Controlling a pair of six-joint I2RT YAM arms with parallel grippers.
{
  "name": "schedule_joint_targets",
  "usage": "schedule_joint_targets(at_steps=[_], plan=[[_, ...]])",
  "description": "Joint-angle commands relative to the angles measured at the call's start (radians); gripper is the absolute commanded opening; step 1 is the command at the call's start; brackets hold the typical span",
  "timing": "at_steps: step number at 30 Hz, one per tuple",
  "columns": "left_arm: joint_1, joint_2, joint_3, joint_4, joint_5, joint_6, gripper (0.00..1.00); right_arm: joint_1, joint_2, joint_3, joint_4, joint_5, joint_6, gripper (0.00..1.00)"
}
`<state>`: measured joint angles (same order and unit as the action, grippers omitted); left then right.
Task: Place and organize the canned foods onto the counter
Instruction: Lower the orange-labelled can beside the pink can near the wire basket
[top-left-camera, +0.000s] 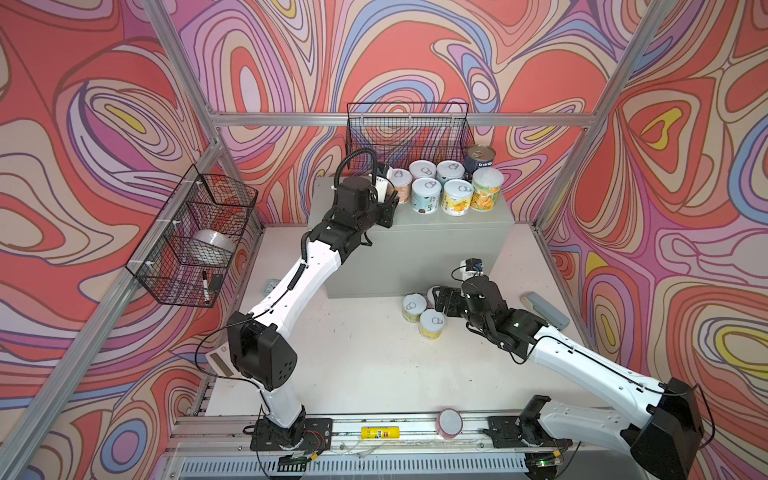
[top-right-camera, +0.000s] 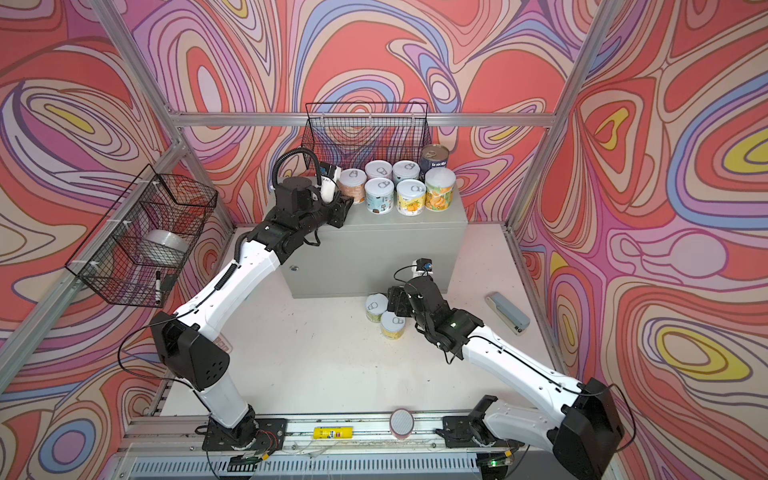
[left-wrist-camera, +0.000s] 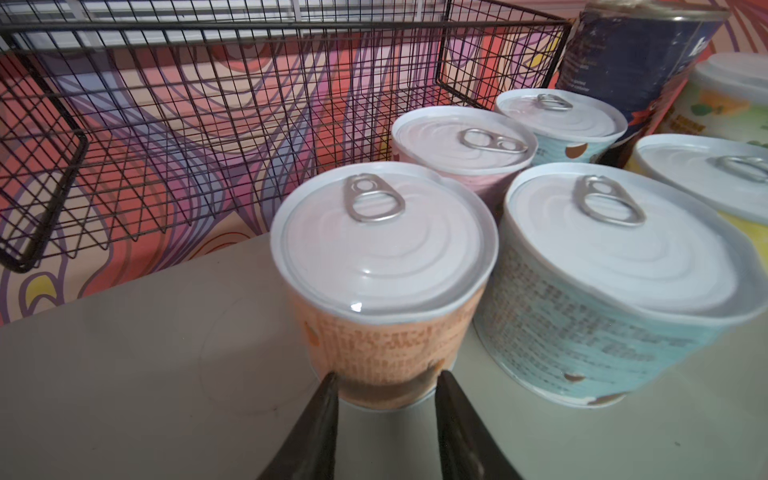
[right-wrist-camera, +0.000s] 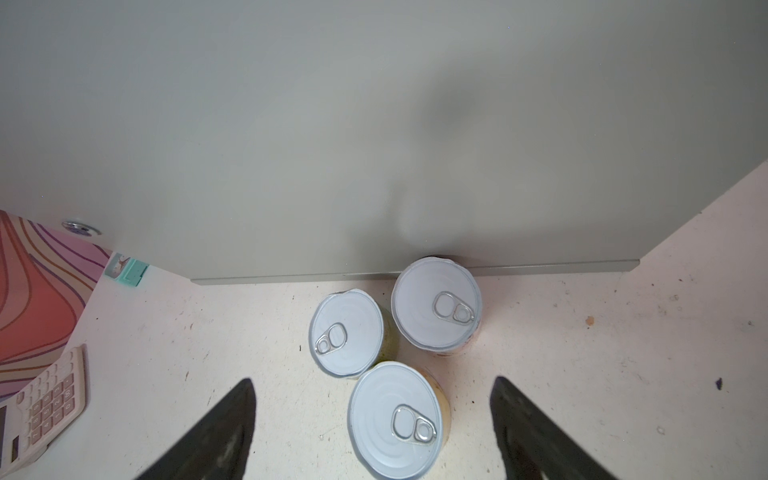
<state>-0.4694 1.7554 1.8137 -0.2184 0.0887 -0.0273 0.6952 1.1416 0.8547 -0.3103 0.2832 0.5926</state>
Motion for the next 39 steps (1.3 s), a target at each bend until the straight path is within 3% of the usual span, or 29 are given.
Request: schedule_joint_targets(at_steps=[1,16,39], plan=[[0.005,0.033,0.041,0.028,-0.016,-0.013,0.40,0.003,-0.008,0.015,-0.018,0.021,-0.006,0.91],[0.012,0.049,0.050,0.054,-0.116,-0.021,0.42,0.003,0.016,0.026,-0.009,0.018,-0.008,0.91],[0.024,0.085,0.077,0.088,-0.156,-0.031,0.46,0.003,0.030,0.035,-0.008,0.023,-0.010,0.91]])
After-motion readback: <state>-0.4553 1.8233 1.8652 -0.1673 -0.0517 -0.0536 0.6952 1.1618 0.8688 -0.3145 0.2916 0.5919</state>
